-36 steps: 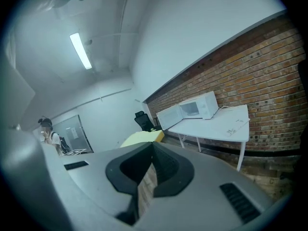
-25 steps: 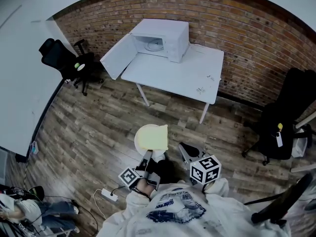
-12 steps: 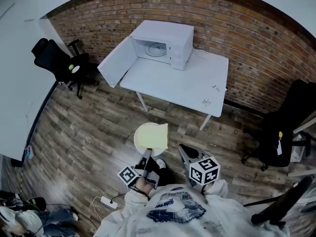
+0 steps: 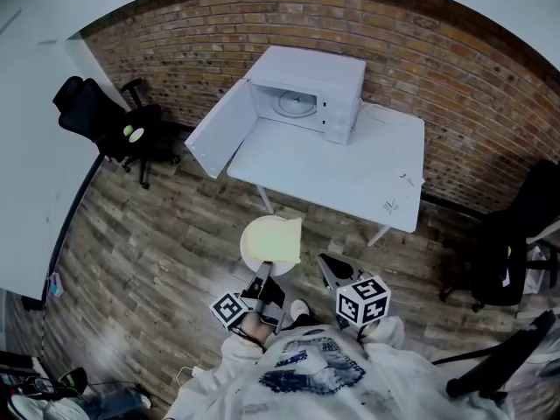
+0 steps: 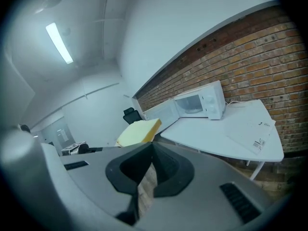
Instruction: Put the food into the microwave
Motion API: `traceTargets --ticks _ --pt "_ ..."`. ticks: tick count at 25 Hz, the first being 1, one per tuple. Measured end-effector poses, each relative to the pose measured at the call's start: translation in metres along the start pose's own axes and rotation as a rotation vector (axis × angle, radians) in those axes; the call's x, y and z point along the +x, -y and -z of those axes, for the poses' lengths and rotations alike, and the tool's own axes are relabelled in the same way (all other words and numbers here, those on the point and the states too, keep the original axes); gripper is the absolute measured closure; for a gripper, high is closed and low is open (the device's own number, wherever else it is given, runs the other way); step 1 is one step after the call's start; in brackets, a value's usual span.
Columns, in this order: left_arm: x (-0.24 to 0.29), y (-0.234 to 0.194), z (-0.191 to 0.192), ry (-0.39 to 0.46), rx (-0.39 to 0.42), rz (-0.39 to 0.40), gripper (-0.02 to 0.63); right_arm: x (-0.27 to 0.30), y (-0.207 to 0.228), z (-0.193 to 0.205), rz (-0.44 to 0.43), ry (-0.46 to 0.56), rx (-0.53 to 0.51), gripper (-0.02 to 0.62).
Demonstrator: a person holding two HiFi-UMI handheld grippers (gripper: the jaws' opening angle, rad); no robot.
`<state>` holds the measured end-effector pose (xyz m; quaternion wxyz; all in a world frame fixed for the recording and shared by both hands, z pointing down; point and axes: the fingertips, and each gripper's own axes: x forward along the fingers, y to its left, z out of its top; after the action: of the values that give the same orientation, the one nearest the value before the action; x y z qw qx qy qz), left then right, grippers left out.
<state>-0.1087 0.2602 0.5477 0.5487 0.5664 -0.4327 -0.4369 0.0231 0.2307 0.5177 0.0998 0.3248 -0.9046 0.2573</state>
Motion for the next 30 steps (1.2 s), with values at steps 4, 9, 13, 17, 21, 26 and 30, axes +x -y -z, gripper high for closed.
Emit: traceTargets --ticks 4,9,13,17,21,26,30 --pt "0.019 -0.003 -0.033 -0.035 0.002 -0.007 0.58 0.034 -0.003 -0.016 0.031 0.029 0.001 0.581" --pt "0.038 -0.009 -0.053 -0.065 -0.019 -0.006 0.58 0.054 0.001 -0.026 0.065 0.033 0.004 0.581" --pt "0.055 -0.013 -0.056 -0.093 -0.03 -0.005 0.58 0.062 0.011 -0.033 0.094 0.038 0.011 0.581" --pt "0.069 -0.017 -0.062 -0.108 -0.038 -0.004 0.58 0.073 0.018 -0.034 0.106 0.03 0.025 0.581" --pt "0.084 -0.02 -0.071 -0.111 -0.041 -0.009 0.58 0.087 0.028 -0.041 0.113 0.029 0.029 0.581" --pt "0.111 -0.024 -0.084 -0.113 -0.028 -0.015 0.58 0.111 0.046 -0.054 0.107 0.027 0.032 0.581" --pt "0.138 -0.026 -0.094 -0.117 -0.021 -0.025 0.58 0.132 0.064 -0.07 0.102 0.025 0.039 0.581"
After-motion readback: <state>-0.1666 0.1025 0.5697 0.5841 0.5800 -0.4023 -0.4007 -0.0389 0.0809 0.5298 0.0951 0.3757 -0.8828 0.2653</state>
